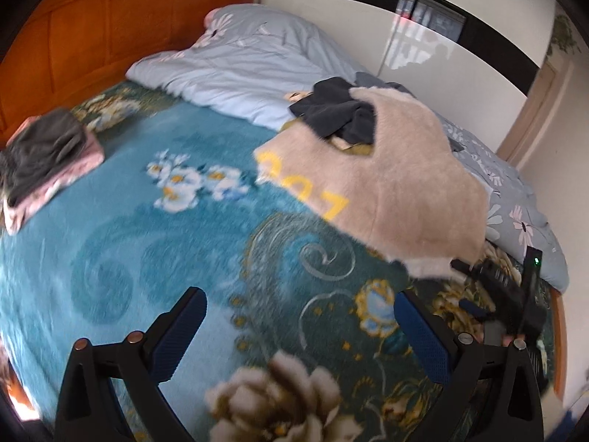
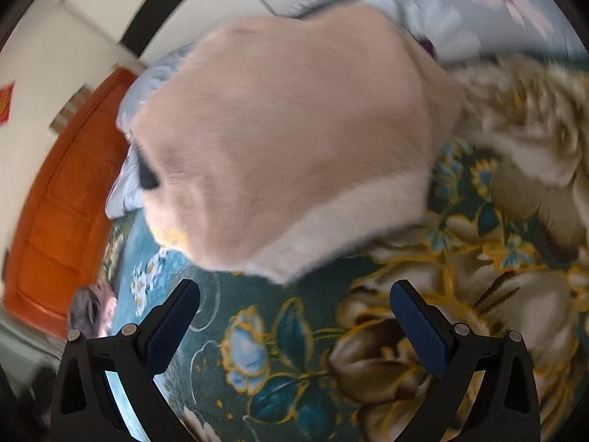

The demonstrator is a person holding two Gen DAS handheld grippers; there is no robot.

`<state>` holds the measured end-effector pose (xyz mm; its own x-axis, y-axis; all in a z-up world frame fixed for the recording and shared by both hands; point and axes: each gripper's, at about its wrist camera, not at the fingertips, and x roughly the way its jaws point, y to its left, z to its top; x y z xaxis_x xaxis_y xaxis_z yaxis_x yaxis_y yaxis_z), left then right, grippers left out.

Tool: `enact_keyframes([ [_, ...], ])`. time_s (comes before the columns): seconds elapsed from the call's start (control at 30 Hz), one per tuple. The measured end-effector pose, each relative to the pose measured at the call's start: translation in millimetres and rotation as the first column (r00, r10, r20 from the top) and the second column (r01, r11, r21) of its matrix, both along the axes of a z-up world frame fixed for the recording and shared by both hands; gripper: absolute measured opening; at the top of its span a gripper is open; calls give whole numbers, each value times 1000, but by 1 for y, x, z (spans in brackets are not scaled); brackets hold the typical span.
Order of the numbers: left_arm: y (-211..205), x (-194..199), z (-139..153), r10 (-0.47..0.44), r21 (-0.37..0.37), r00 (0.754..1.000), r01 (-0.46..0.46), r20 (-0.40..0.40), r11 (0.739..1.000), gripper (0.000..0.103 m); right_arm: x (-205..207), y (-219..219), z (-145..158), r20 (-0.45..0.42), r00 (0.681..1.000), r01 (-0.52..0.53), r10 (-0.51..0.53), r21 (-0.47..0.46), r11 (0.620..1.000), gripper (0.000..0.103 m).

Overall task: Fold clothes
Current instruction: 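Grasp the beige sweater with the right gripper and lift it up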

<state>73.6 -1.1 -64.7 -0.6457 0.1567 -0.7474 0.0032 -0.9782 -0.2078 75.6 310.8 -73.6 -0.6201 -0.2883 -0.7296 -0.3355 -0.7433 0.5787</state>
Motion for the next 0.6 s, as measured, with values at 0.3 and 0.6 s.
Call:
enact_keyframes([
  [0.3, -49, 38, 14, 128, 91, 989, -121, -72, 988, 103, -35, 73, -21, -2, 976, 212, -216, -184, 960, 103],
  [0.6, -83, 42, 18, 207, 219, 975, -185, -82, 958, 103, -78, 81, -10, 84, 975, 219, -205, -237, 946, 71],
])
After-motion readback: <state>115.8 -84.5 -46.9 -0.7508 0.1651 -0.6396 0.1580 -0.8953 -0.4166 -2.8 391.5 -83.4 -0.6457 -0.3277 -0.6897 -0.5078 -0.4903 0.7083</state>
